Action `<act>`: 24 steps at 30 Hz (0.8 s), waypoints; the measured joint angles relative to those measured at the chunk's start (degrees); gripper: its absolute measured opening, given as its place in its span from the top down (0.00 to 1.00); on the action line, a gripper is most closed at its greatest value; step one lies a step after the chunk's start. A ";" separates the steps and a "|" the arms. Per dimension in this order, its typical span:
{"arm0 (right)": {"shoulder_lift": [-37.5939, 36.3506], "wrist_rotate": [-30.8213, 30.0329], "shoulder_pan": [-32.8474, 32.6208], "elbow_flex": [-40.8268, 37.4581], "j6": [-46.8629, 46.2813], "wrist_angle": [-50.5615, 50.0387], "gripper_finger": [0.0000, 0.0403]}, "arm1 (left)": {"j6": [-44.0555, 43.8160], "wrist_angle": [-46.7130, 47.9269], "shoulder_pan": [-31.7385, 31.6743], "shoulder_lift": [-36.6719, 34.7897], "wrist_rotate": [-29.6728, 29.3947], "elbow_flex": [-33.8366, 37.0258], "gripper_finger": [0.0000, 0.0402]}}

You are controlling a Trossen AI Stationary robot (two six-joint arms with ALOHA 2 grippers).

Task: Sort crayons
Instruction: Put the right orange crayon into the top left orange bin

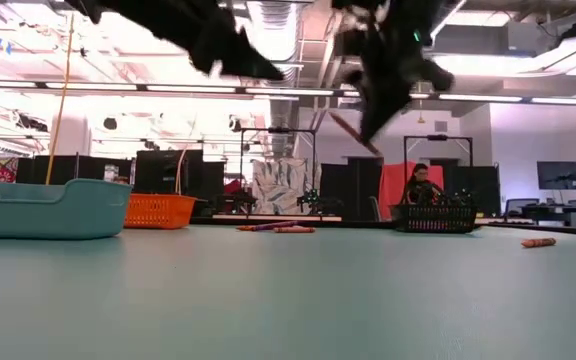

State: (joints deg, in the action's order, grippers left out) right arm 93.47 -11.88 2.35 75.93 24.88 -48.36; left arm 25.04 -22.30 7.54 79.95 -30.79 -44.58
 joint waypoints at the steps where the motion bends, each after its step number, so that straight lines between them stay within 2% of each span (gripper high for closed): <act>1: 0.00 0.00 -0.61 1.53 0.46 0.31 1.00 | 1.51 0.03 0.26 -1.41 -0.05 0.00 0.68; 8: -0.07 0.20 -5.18 11.52 5.73 4.40 1.00 | 7.43 0.03 1.66 -9.94 0.17 0.00 0.68; 12: -0.09 0.20 -7.13 15.80 8.92 7.26 1.00 | 8.34 -0.26 2.18 -13.10 3.60 0.00 0.68; 18: -0.09 2.47 -8.90 19.36 12.07 11.33 1.00 | 7.50 -2.19 2.22 -14.13 13.57 0.00 0.68; 24: -0.11 4.57 -9.12 20.05 12.23 14.15 1.00 | 10.73 -6.43 3.58 -13.51 15.26 0.00 0.68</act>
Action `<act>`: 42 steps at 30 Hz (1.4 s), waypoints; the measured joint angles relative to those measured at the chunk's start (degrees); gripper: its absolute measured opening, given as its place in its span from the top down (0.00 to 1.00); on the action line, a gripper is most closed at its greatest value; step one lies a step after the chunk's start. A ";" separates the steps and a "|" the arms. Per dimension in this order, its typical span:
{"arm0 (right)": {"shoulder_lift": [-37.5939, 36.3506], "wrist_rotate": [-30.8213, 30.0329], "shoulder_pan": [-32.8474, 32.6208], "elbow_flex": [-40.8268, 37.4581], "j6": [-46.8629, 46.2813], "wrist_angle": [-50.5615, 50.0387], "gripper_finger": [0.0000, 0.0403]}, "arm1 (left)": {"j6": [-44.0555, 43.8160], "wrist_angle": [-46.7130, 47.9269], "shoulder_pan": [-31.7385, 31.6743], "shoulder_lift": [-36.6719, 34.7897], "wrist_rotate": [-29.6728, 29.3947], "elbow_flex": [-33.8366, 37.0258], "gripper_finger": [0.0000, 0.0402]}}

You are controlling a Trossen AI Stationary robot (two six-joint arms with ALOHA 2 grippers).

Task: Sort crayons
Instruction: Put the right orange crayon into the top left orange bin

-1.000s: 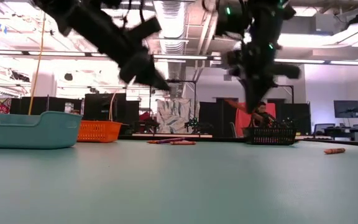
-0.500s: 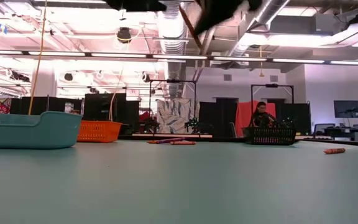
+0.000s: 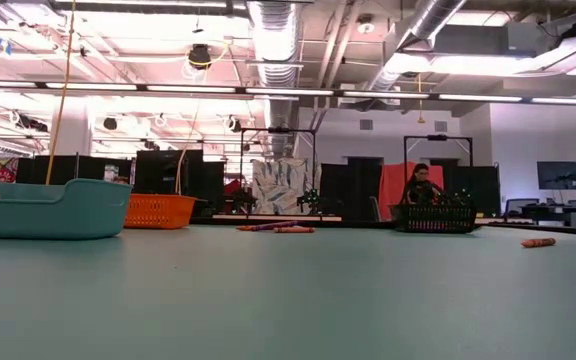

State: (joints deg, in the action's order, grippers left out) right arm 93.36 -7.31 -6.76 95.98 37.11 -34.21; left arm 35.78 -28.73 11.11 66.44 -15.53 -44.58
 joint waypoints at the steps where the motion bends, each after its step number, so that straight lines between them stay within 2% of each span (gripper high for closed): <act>1: 0.00 -0.02 0.00 0.00 -0.19 -0.03 1.00 | 0.72 -1.60 0.34 0.17 -0.17 0.00 0.68; 7: 0.00 -0.02 0.15 0.00 -1.06 0.14 1.00 | 5.54 -5.26 2.31 0.32 1.07 -0.04 0.68; 13: 0.00 0.08 0.15 -0.07 -1.06 0.66 1.00 | 6.75 -7.13 2.37 2.86 1.33 -0.04 0.68; 17: 0.02 1.51 0.20 -0.07 -1.45 1.46 1.00 | 8.04 -13.37 2.38 6.89 -1.78 -0.07 0.68; 22: 0.02 1.48 0.17 -0.07 -2.59 1.19 1.00 | 7.94 -16.31 2.36 7.84 -1.63 -0.04 0.69; 25: 0.04 1.46 0.20 -0.07 -2.53 0.62 1.00 | 7.62 -16.29 2.38 7.50 -2.08 -0.04 0.73; 33: 0.09 1.42 0.11 -0.07 -2.03 -0.07 1.00 | 6.81 -14.39 2.36 7.36 -1.67 -0.04 0.97; 38: 0.09 1.40 0.35 -0.07 -2.37 -0.80 0.99 | 6.98 -13.86 2.34 7.36 -1.57 -0.04 0.98; 42: 0.13 -0.20 0.89 -0.07 -3.25 -2.04 0.92 | 8.23 -11.42 1.70 7.36 -2.27 -0.08 0.99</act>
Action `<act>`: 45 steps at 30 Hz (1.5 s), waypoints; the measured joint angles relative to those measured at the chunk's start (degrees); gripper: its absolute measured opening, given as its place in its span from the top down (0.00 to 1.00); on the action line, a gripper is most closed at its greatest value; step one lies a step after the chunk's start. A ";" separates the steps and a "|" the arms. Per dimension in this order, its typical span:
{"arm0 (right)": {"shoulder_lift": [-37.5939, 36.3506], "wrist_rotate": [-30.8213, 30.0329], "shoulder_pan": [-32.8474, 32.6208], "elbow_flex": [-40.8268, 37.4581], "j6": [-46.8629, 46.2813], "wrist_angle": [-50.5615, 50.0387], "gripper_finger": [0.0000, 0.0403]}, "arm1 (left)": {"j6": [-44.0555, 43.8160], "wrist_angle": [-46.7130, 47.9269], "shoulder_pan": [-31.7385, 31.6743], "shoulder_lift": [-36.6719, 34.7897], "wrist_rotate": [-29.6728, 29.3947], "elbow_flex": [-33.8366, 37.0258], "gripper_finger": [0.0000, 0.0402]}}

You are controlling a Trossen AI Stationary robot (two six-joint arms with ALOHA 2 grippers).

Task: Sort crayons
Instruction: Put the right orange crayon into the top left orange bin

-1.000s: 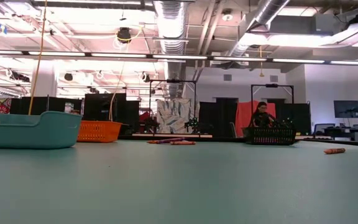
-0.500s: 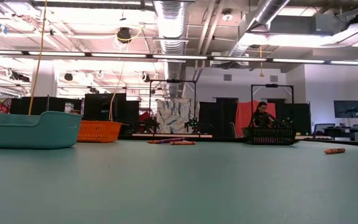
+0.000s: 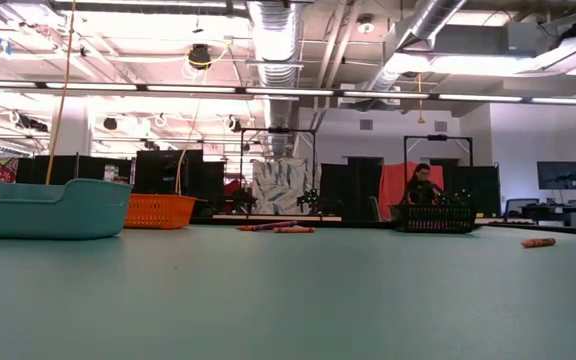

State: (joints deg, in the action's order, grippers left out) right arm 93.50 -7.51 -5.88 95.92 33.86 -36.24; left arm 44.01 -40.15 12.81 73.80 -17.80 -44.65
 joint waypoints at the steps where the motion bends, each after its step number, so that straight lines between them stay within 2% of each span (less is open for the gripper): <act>1: 0.02 -1.15 0.14 0.00 -0.04 -0.51 0.90 | -0.05 1.34 -0.38 -0.03 -0.37 -0.03 0.99; 8: -0.03 -6.09 1.80 0.00 -2.33 -5.39 0.69 | 0.17 11.96 -4.35 0.00 -2.96 0.08 0.99; 11: -0.03 -6.09 3.70 0.00 -6.30 -9.18 0.61 | 2.88 17.97 -6.60 -0.62 -6.83 0.08 0.99; 13: -0.03 -6.09 5.09 -0.84 -9.85 -11.29 0.56 | 3.40 21.68 -9.41 -1.04 -9.21 0.04 0.99; 17: -0.05 -4.92 7.00 -4.16 -15.44 -14.63 0.50 | 0.08 32.06 -17.74 -2.36 -10.03 0.01 0.99; 23: -0.07 -4.18 7.44 -13.30 -18.49 -14.67 0.49 | -2.78 44.96 -30.94 -2.99 -7.29 0.05 0.99; 28: -0.07 -4.15 7.41 -19.55 -21.25 -15.13 0.53 | -3.32 49.75 -40.62 -2.99 0.44 0.08 0.99; 34: -0.07 -3.96 6.37 -23.47 -25.28 -17.71 0.57 | -3.17 56.88 -50.71 -2.43 8.81 0.05 0.99; 41: -0.07 -3.99 3.35 -25.69 -28.59 -19.85 0.59 | -4.01 62.47 -55.92 -2.43 14.56 0.05 0.98; 45: -0.07 -4.24 1.65 -26.53 -31.27 -23.84 0.59 | -2.83 63.65 -57.19 -2.45 14.45 0.95 0.96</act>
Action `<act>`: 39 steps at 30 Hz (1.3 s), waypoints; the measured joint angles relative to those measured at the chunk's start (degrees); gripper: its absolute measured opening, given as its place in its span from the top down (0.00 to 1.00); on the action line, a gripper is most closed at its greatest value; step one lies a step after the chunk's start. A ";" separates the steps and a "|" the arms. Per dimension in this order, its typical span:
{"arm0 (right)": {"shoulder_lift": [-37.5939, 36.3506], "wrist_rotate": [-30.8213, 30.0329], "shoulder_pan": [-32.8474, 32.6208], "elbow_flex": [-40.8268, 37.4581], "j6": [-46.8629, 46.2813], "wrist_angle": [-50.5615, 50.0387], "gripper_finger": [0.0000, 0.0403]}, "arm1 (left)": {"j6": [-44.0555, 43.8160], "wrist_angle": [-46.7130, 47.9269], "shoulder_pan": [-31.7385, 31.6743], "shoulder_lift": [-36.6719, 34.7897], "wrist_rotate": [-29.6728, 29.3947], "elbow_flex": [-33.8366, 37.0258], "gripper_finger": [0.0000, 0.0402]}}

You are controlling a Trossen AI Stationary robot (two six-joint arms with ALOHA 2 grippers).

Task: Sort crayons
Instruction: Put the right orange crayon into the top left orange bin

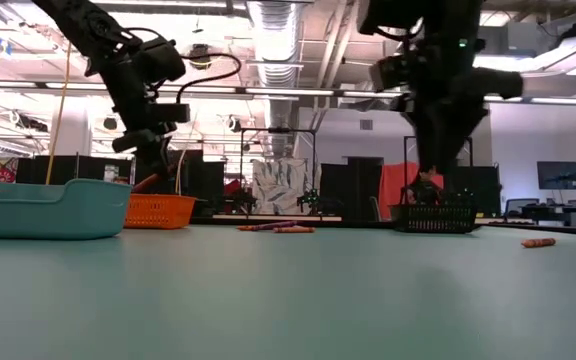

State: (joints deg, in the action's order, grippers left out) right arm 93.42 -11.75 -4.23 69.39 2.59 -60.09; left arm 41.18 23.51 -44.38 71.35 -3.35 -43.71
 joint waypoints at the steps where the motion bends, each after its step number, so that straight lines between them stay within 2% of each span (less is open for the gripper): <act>1: -0.02 -0.18 -0.33 -0.19 -0.60 -1.15 0.59 | 0.26 0.01 -0.45 0.00 0.07 0.34 0.96; 8: -0.01 -1.51 -2.00 -0.36 -3.14 -9.20 0.59 | -0.25 -0.70 -2.74 0.02 2.91 1.71 0.94; 14: -0.03 -1.89 -3.06 -0.95 -2.32 -12.15 0.59 | -1.94 -0.70 -2.74 0.02 3.51 1.71 0.86; 20: -0.85 -1.88 -2.98 -8.22 -1.09 -12.14 0.59 | -3.90 -0.20 -2.70 0.02 4.06 1.71 0.76; 24: -2.09 -1.81 -2.74 -13.62 -1.09 -11.27 0.59 | -5.09 -0.03 -1.80 0.00 4.05 1.08 0.74; 31: -6.64 -0.22 -2.02 -21.13 1.47 -6.04 0.59 | -9.84 -0.67 4.20 -0.07 5.84 -3.05 0.73; 39: -7.92 1.21 0.88 -25.10 7.24 0.46 0.59 | -12.50 -5.46 17.72 -0.09 6.11 -5.09 0.73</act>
State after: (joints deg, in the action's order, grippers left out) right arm 85.51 -10.54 -3.34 44.29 9.83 -59.63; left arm 28.68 18.04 -26.65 71.26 2.76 -48.80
